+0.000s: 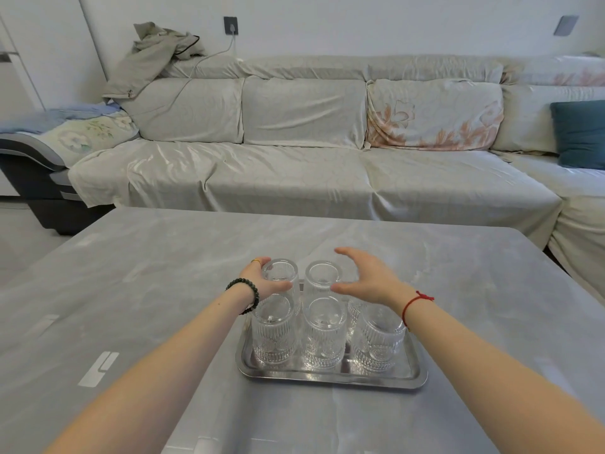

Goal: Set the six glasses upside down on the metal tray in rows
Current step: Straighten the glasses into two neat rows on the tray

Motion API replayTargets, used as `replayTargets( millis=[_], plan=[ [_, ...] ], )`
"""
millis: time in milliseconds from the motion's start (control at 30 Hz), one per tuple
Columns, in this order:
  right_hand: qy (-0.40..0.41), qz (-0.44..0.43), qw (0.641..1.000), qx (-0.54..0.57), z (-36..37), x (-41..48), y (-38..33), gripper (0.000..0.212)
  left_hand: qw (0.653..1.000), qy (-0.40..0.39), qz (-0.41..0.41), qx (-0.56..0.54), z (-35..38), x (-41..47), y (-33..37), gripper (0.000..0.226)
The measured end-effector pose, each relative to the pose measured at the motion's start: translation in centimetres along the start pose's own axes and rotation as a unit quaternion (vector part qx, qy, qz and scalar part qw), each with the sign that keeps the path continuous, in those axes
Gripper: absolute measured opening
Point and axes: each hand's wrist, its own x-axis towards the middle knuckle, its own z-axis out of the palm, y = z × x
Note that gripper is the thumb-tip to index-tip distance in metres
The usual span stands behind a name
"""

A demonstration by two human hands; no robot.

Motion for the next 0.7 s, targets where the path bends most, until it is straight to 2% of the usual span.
replayTargets(
  millis=[133, 400, 500, 633, 700],
  plan=[
    [-0.055, -0.001, 0.998, -0.034, 1.1, 1.4, -1.1, 0.070, 1.000, -0.005, 0.003, -0.004, 0.0, 0.1, -0.2, 0.084],
    [-0.029, 0.012, 0.999, 0.004, 1.2, 1.4, -0.6, 0.073, 0.998, -0.015, 0.028, -0.062, 0.2, -0.6, -0.9, 0.094],
    [-0.002, 0.032, 0.997, 0.068, 0.1, 1.1, 0.3, 0.070, 0.995, -0.021, 0.038, -0.091, -0.2, -1.5, -1.7, 0.093],
    [0.032, 0.101, 0.984, 0.145, -1.8, -0.6, 3.7, 0.065, 0.993, -0.045, 0.056, -0.099, -0.9, -3.2, -4.2, 0.091],
    [0.016, 0.135, 0.977, 0.165, -1.8, -1.7, 5.1, 0.070, 0.991, -0.072, 0.060, -0.099, -0.9, -4.2, -5.5, 0.106]
  ],
)
